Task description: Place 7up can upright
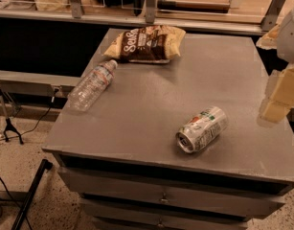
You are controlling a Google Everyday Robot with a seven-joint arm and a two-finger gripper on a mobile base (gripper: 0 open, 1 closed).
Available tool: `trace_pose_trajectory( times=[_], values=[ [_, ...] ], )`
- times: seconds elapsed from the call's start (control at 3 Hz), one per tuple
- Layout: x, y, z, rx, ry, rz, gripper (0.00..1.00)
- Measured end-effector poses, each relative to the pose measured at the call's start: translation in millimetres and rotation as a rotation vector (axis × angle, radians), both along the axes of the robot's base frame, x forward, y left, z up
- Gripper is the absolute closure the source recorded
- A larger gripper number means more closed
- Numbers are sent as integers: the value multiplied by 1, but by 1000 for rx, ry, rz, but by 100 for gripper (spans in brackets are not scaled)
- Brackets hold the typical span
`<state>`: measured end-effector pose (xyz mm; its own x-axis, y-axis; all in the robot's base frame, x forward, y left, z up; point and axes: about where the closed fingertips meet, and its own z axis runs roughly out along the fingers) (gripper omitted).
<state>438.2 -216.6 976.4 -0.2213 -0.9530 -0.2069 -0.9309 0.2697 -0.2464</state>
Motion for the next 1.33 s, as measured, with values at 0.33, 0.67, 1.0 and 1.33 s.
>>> trace_pose_trajectory(
  times=[0.33,0.67,1.0,1.33],
  values=[
    [0,0,0,0,0,0,0],
    [3,6,-3,11,-15,53,0],
    [5,21,-29,28,-24,184,0],
    [-1,41,-55,14,-31,371,0]
  ],
)
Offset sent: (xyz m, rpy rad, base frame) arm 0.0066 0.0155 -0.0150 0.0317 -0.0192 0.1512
